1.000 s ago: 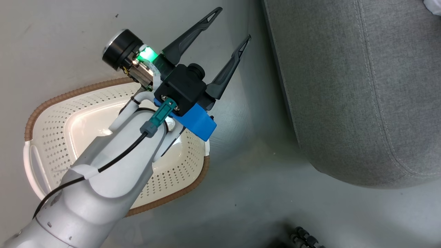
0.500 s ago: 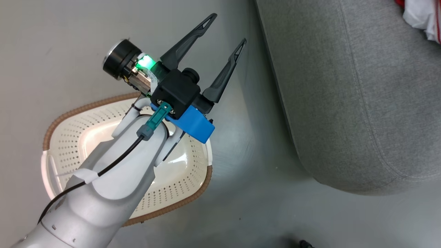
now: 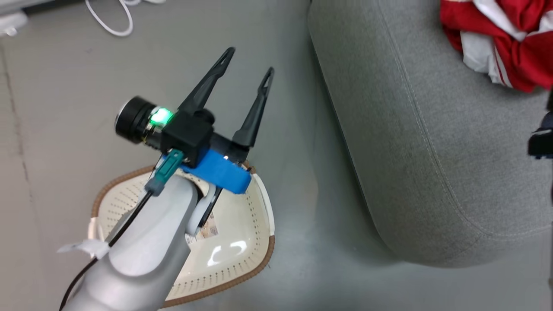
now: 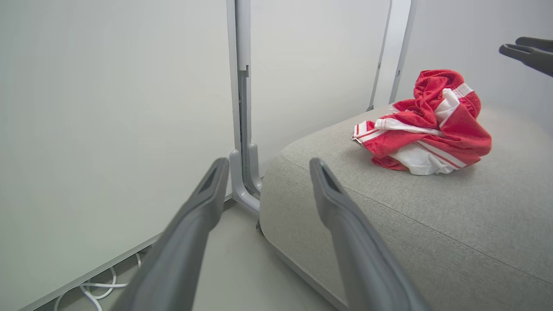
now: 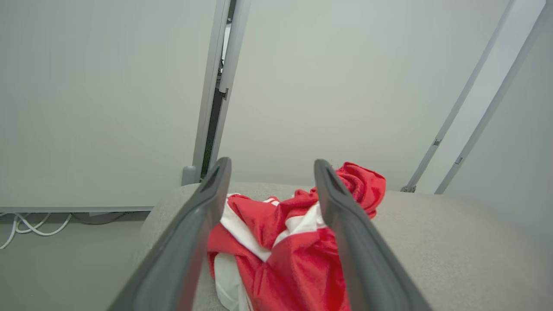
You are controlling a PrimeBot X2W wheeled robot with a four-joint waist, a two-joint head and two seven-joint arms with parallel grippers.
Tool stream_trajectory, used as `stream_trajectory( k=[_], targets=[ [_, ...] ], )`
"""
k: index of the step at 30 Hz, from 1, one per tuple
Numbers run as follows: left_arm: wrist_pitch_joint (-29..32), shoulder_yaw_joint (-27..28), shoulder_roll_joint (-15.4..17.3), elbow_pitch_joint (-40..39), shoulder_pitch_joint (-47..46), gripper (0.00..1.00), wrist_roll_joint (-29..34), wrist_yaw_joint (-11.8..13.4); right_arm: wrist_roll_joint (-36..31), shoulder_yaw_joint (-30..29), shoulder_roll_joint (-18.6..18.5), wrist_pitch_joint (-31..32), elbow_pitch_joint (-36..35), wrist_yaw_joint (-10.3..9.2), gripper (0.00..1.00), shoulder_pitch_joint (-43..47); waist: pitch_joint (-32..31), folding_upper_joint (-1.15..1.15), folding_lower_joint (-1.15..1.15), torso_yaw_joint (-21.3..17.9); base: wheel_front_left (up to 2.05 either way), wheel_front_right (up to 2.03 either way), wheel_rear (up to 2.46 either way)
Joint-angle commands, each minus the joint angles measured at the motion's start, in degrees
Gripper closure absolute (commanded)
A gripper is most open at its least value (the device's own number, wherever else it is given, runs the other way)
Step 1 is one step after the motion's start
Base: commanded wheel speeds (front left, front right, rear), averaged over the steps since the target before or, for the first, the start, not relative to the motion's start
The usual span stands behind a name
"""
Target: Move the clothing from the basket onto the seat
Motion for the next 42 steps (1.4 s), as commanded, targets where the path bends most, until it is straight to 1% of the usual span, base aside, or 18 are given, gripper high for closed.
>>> stream_trajectory(
  k=[1, 7, 11, 14, 24, 30, 39, 42],
  targets=[
    [-0.2, 1.5, -0.1, -0.7, 2.2, 0.0, -0.5, 0.6, 0.2, 1.1, 0.6, 0.0, -1.1, 0.01, 0.0, 1.9, -3.2, 0.0, 0.0, 1.5, 0.0, 0.0, 0.0],
    [-0.2, 7.5, -0.6, -2.7, 8.1, 0.0, -0.4, 1.5, 1.8, 5.0, 3.1, 0.0, -4.2, 0.01, 0.0, 6.1, -7.9, 0.0, 0.0, 4.1, 0.0, 0.0, 0.0],
    [-0.3, 11.0, -1.1, -3.5, 11.3, 0.0, 0.7, 1.4, 2.1, 7.3, 4.3, 0.0, -5.7, 0.01, 0.0, 9.2, -10.8, 0.0, 0.0, 6.3, 0.0, 0.0, 0.0],
    [-0.3, 13.7, -1.7, -3.9, 13.9, 0.0, 1.4, 1.3, 1.2, 8.8, 5.0, 0.0, -6.4, 0.01, 0.0, 11.3, -12.8, 0.0, 0.0, 7.8, 0.0, 0.0, 0.0],
    [-0.3, 20.8, -3.8, -5.2, 21.0, 0.0, 4.4, -0.5, 1.7, 12.0, 6.8, 0.0, -7.9, 0.01, 0.0, 16.5, -17.3, 0.0, 0.0, 12.3, 0.0, 0.0, 0.0],
    [-0.2, 24.5, -5.3, -6.1, 24.8, 0.0, 6.0, -1.4, 2.1, 12.5, 8.1, 0.0, -8.4, 0.01, 0.0, 19.8, -19.6, 0.0, 0.0, 14.4, 0.0, 0.0, 0.0],
    [-0.2, 29.5, -6.6, -6.6, 29.8, 0.0, 7.2, -2.9, 2.4, 12.7, 9.4, 0.0, -7.9, 0.01, 0.0, 24.0, -22.6, 0.0, 0.0, 15.7, 0.0, 0.0, 0.0],
    [-0.2, 30.2, -6.8, -6.5, 30.8, 0.0, 7.6, -3.2, 2.5, 12.5, 9.6, 0.0, -7.6, 0.01, 0.0, 24.9, -23.3, 0.0, 0.0, 15.9, 0.0, 0.0, 0.0]
  ],
)
